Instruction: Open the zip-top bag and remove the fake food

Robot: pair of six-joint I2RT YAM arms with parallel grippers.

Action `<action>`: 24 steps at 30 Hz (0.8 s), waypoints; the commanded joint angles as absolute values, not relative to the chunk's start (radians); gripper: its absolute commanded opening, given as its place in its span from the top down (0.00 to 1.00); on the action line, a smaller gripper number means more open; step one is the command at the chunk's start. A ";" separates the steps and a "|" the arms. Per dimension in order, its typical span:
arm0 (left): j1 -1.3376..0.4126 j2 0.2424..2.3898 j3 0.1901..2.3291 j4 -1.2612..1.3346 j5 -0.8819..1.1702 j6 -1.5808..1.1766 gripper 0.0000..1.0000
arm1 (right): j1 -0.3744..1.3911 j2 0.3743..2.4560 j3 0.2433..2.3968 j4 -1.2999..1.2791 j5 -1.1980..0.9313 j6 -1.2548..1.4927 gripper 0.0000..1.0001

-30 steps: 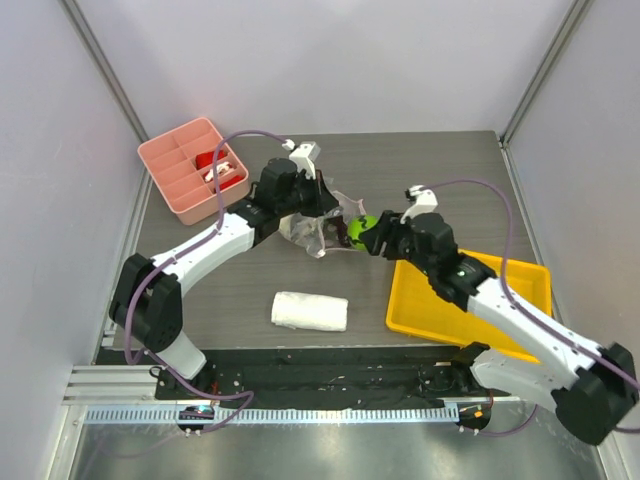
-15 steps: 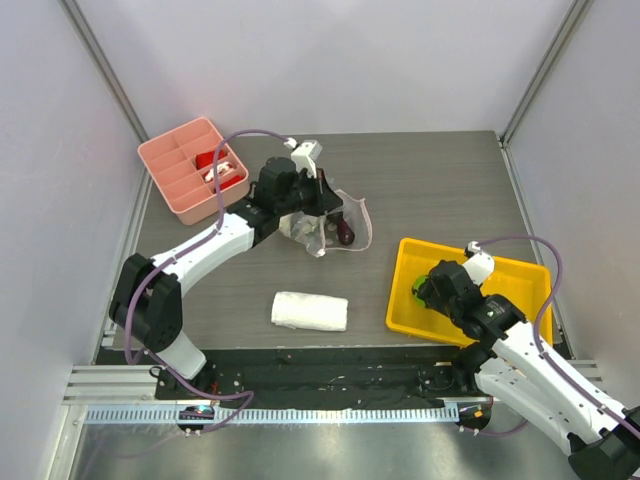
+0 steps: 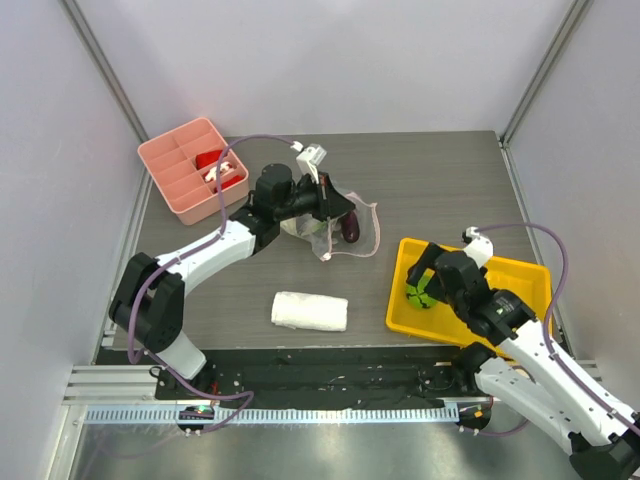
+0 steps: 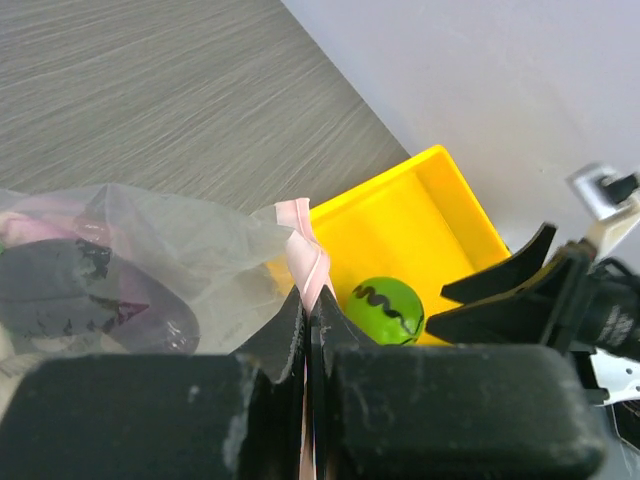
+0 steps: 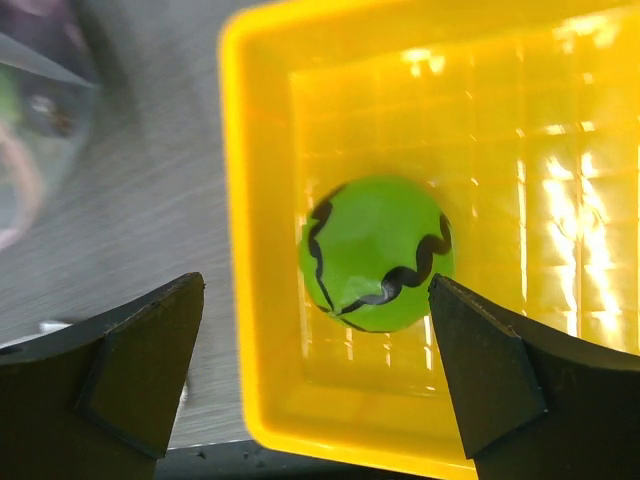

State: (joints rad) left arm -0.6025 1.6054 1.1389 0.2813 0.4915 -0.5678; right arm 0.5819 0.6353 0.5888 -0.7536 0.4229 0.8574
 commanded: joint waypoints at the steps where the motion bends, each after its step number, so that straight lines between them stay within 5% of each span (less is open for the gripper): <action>1: -0.611 1.549 1.131 0.390 0.526 -0.563 1.00 | 0.620 0.666 0.753 -0.605 0.460 0.720 0.00; 8: -0.617 1.559 1.127 0.402 0.514 -0.591 1.00 | 0.658 0.883 0.796 -0.261 0.204 0.620 0.22; 13: -0.627 1.552 1.126 0.410 0.512 -0.606 1.00 | 0.693 1.047 0.762 0.032 0.146 0.586 0.64; 17: -0.637 1.539 1.118 0.417 0.518 -0.614 1.00 | 0.696 1.130 0.749 0.173 0.126 0.586 0.64; 24: -0.646 1.529 1.094 0.434 0.514 -0.627 1.00 | 0.690 1.328 0.752 0.337 0.230 0.557 0.45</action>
